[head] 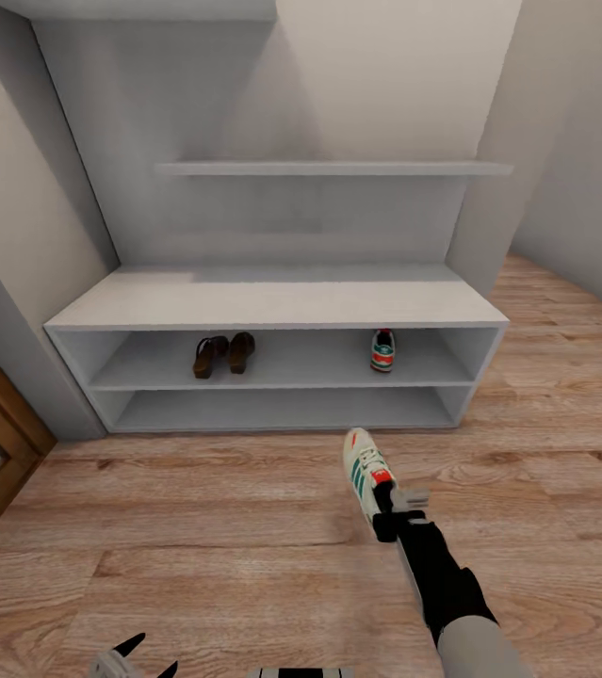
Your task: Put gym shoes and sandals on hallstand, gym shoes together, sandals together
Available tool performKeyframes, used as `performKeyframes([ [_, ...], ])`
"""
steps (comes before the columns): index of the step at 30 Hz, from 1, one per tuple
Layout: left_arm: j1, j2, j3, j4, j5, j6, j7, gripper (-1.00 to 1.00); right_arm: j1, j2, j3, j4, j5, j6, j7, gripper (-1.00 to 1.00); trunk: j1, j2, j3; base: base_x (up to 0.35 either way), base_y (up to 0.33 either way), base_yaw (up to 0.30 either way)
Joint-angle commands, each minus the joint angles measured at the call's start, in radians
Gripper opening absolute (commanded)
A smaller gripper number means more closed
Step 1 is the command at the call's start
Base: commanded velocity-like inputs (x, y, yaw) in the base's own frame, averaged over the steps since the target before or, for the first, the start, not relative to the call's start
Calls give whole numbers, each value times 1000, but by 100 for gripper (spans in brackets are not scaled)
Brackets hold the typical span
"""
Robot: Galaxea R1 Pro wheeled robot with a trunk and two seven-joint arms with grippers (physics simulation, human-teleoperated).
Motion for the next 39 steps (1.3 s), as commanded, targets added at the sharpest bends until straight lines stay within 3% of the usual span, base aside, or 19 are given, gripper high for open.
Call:
performKeyframes([
  [1,-1,0,6,-1,-10,-5,-10,100,-10,1,-3,4,5,9,-5,-100,0,0,-1,0,0,0],
  [3,-1,2,6,-1,-8,-5,-29,100,-32,1,-1,14,1,18,-48,-100,0,0,-1,0,0,0],
  [6,-1,3,6,-1,-8,-5,-47,100,-56,1,0,21,-26,24,-175,-100,0,0,-1,0,0,0],
  [9,-1,2,6,0,-9,-5,-53,100,-76,1,1,21,-87,25,-296,-100,0,0,-1,0,0,0],
  [11,-1,3,6,0,-11,-5,-55,100,-82,1,5,22,-131,26,-331,-100,0,0,-1,0,0,0],
  [17,-1,4,6,4,-15,-4,-56,100,-89,1,40,25,-187,26,-362,-100,0,0,-1,0,0,0],
  [27,-3,5,1,3,-16,-3,-58,100,-90,1,54,15,-198,20,-364,-100,0,0,-1,0,0,0],
  [32,-5,5,6,-2,-13,-1,-103,100,-93,1,59,-21,-199,22,-365,-100,0,0,-1,0,0,0],
  [35,-6,5,7,-3,-13,5,-138,100,-100,1,85,-36,-199,25,-365,-100,0,0,-1,0,0,0],
  [39,-6,5,7,-3,-15,13,-150,100,-106,1,154,-45,-200,27,-366,-100,0,0,-1,0,0,0],
])
